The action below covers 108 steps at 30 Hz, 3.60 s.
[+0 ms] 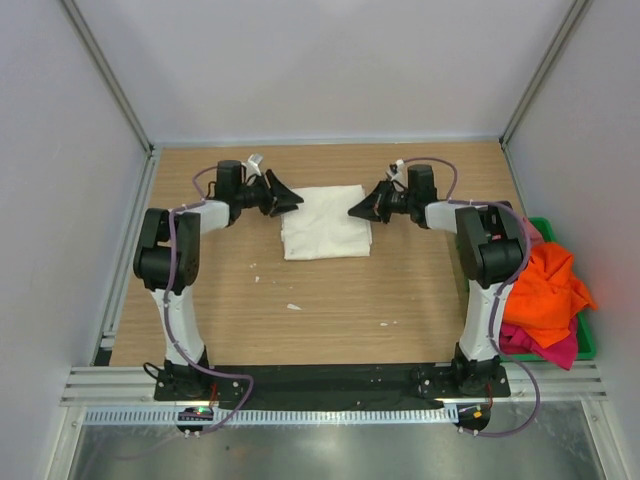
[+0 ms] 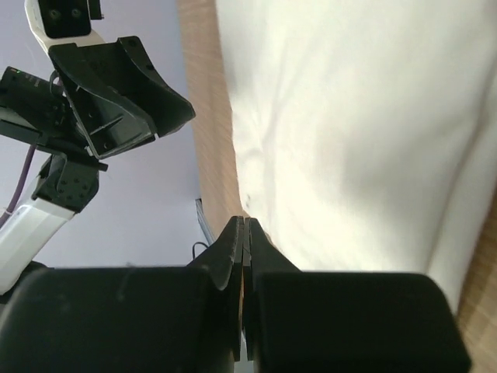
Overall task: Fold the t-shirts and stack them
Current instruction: Fold the tshirt, then neatly place the folded tshirt to the corner
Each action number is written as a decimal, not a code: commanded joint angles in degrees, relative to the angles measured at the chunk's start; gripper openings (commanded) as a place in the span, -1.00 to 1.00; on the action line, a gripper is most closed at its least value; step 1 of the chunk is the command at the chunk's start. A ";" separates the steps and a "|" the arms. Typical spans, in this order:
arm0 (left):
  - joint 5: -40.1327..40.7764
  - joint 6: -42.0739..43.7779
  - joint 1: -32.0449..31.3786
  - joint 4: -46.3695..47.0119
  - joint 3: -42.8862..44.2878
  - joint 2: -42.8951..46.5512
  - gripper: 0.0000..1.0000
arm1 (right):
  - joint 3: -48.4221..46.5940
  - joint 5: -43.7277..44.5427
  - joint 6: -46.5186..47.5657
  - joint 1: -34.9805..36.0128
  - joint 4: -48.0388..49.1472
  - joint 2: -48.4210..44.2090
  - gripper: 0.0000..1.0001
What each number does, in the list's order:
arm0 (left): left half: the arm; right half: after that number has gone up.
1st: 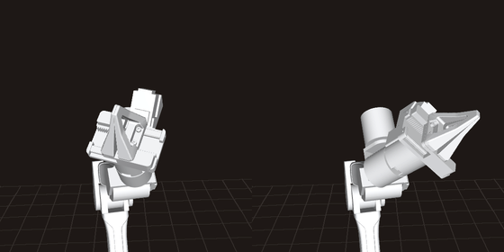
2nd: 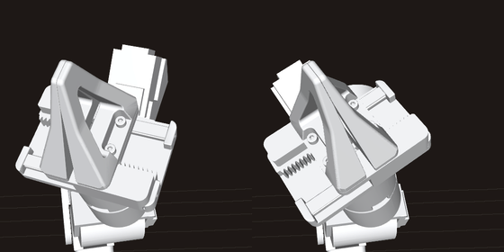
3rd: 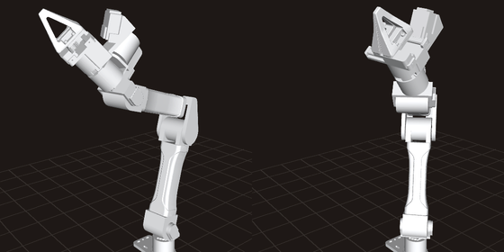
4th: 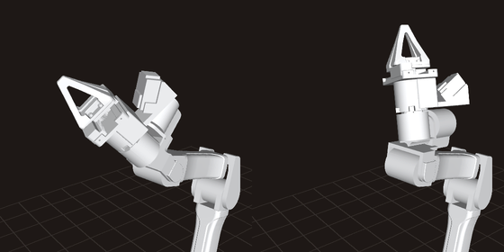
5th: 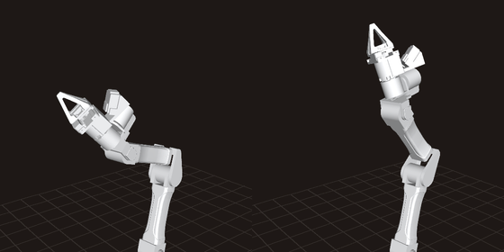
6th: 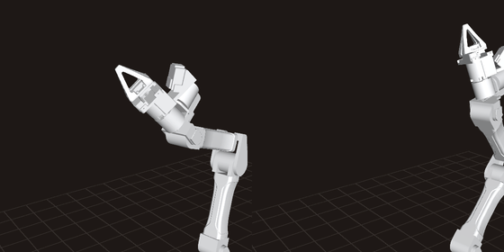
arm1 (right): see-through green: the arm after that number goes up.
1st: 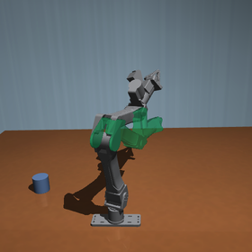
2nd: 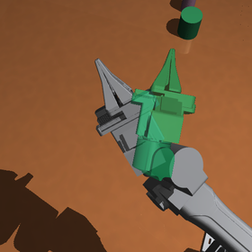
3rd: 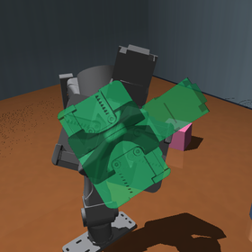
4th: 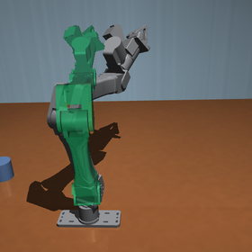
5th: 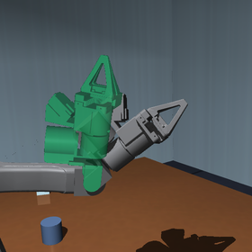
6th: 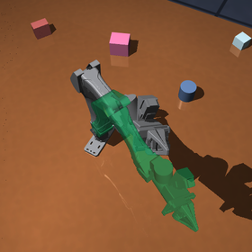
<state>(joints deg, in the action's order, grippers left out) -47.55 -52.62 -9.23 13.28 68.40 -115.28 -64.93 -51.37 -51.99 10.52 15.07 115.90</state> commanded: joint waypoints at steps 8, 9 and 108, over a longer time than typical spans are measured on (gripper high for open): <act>-0.01 -18.39 0.36 26.26 7.01 -12.94 -0.29 | -19.34 2.24 -12.78 1.52 14.27 16.45 -0.97; 0.35 -19.09 0.44 27.14 7.53 -13.91 -0.30 | -20.32 3.11 -14.01 1.69 15.42 17.60 -0.97; 68.91 80.39 18.81 -34.12 58.51 -28.58 -1.00 | 18.87 8.31 22.46 -0.94 -42.15 -27.22 0.21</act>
<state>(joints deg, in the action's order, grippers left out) 17.65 22.22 6.50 -27.18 123.24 -143.13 -44.86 -41.58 -30.72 9.63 -26.41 86.85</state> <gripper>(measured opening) 0.021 0.606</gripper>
